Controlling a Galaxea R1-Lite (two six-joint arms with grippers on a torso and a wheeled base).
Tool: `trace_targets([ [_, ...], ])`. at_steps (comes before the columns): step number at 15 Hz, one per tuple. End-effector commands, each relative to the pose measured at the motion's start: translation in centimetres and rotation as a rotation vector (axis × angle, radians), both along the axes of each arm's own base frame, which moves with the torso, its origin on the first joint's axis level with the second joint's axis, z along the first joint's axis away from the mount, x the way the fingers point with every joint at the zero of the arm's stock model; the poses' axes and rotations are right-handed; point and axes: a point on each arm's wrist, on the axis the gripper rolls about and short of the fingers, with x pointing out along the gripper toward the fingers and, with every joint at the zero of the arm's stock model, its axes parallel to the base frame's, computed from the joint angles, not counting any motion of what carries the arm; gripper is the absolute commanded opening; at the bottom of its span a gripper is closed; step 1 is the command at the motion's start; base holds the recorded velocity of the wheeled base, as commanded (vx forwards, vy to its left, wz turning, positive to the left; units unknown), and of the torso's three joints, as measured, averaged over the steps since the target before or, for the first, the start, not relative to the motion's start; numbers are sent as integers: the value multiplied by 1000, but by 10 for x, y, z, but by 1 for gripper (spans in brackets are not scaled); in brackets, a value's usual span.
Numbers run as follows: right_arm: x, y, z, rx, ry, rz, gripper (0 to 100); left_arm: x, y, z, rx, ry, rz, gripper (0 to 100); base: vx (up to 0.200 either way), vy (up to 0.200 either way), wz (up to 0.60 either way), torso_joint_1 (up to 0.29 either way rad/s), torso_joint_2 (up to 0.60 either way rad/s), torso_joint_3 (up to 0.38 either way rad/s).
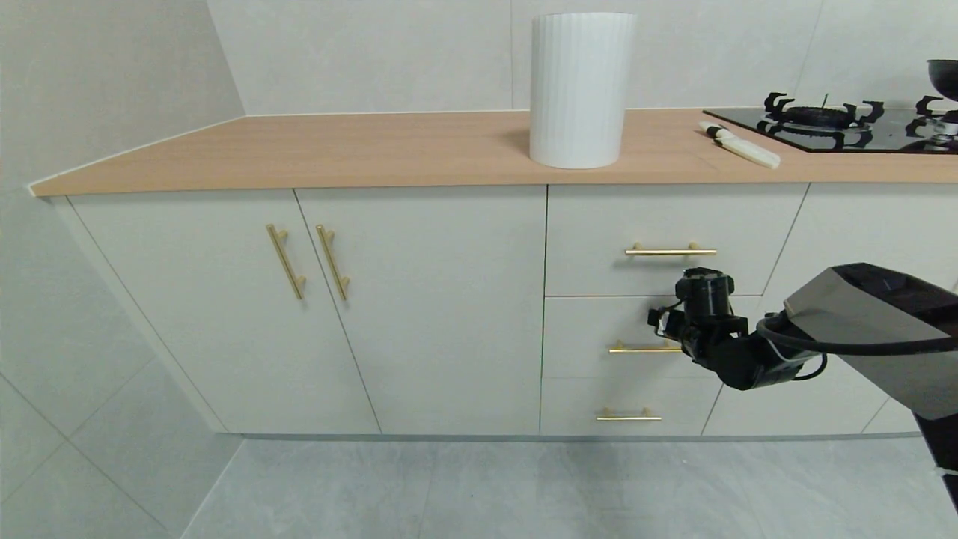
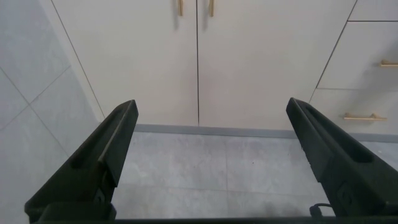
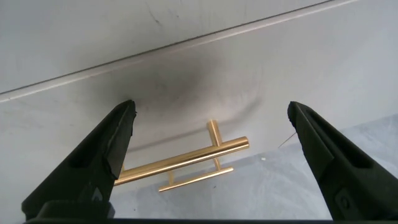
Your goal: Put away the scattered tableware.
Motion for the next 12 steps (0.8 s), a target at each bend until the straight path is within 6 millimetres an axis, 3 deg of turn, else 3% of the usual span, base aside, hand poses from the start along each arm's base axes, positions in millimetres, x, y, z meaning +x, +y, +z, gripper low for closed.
trace_targets([
  [1, -15, 0, 17, 1, 11, 25, 100, 0, 0, 0, -2, 0, 0, 100, 0, 0, 0, 0, 0, 0],
  [3, -38, 4, 35, 18, 33, 105, 100, 0, 0, 0, -2, -1, 1, 100, 0, 0, 0, 0, 0, 0],
  [5, -67, 10, 65, 21, 6, 155, 100, 0, 0, 0, 0, -1, 0, 100, 0, 0, 0, 0, 0, 0],
  [8, -139, 2, 132, 13, -102, 190, 100, 0, 0, 0, 0, 0, 1, 100, 0, 0, 0, 0, 0, 0],
  [10, -190, -14, 156, -25, -157, 196, 100, 0, 0, 0, 0, -1, 0, 100, 0, 0, 0, 0, 0, 0],
  [11, -219, -20, 163, -44, -184, 208, 100, 0, 0, 0, -2, -1, 0, 100, 0, 0, 0, 0, 0, 0],
  [12, -236, -23, 167, -52, -202, 220, 100, 0, 0, 0, -2, -1, 1, 100, 0, 0, 0, 0, 0, 0],
])
